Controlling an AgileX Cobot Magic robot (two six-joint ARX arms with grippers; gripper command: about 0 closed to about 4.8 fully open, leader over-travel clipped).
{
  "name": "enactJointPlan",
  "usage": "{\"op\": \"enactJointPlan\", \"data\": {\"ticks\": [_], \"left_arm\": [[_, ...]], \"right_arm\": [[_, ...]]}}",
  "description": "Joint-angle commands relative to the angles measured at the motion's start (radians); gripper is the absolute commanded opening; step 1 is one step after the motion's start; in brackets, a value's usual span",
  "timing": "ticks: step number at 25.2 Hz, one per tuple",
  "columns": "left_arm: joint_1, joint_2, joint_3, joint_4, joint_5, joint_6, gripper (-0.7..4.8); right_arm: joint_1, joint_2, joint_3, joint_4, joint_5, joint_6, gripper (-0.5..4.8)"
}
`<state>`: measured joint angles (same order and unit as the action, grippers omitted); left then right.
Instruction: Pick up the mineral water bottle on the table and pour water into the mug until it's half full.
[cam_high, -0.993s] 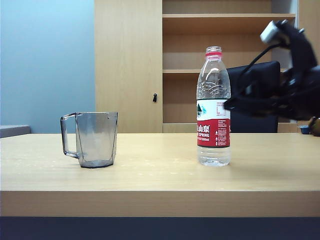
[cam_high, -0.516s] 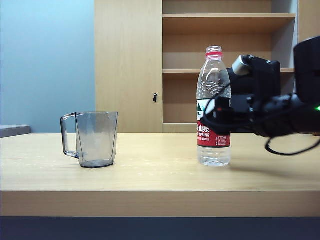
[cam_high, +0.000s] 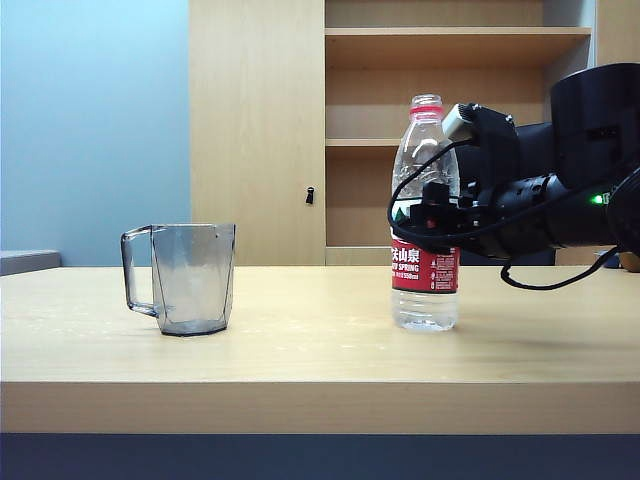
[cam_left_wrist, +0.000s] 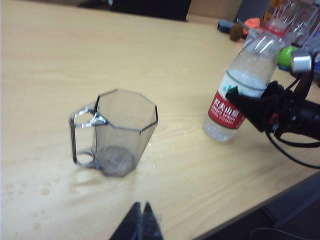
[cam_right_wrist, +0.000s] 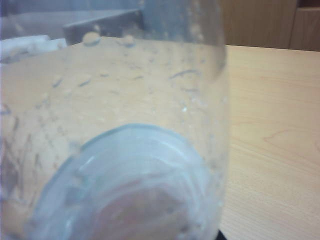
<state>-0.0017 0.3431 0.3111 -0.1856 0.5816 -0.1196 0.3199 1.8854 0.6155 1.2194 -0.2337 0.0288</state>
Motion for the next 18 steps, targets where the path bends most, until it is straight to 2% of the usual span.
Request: {"op": "enactJointPlan", "data": {"ticks": [1,3,6,9,13,17,18], "left_arm": [[0.001,0.0,0.004,0.03,-0.002,0.008,-0.02],[0.001,0.0,0.004,0.036,-0.002,0.008,-0.02],[0.001,0.0,0.004,0.051,-0.002,0.008,-0.02],[0.001,0.0,0.004,0.071,-0.024,0.007,-0.02],[0.001,0.0,0.004,0.072,-0.057,0.008,-0.02],[0.001,0.0,0.005,0.072,-0.1,0.008,-0.02],[0.001,-0.001,0.005,0.072,-0.123,0.007,-0.02]], "right_arm": [[0.002,-0.055,0.011,-0.049,-0.024,-0.116,2.33],[0.008,-0.116,0.041,-0.189,-0.02,-0.198,2.33],[0.031,-0.211,0.141,-0.547,0.031,-0.362,2.34],[0.116,-0.261,0.333,-0.935,0.182,-0.663,2.34],[0.201,-0.238,0.478,-1.125,0.309,-0.779,2.34],[0.269,-0.169,0.591,-1.196,0.494,-0.881,2.34],[0.29,-0.127,0.647,-1.243,0.555,-0.939,2.34]]}}
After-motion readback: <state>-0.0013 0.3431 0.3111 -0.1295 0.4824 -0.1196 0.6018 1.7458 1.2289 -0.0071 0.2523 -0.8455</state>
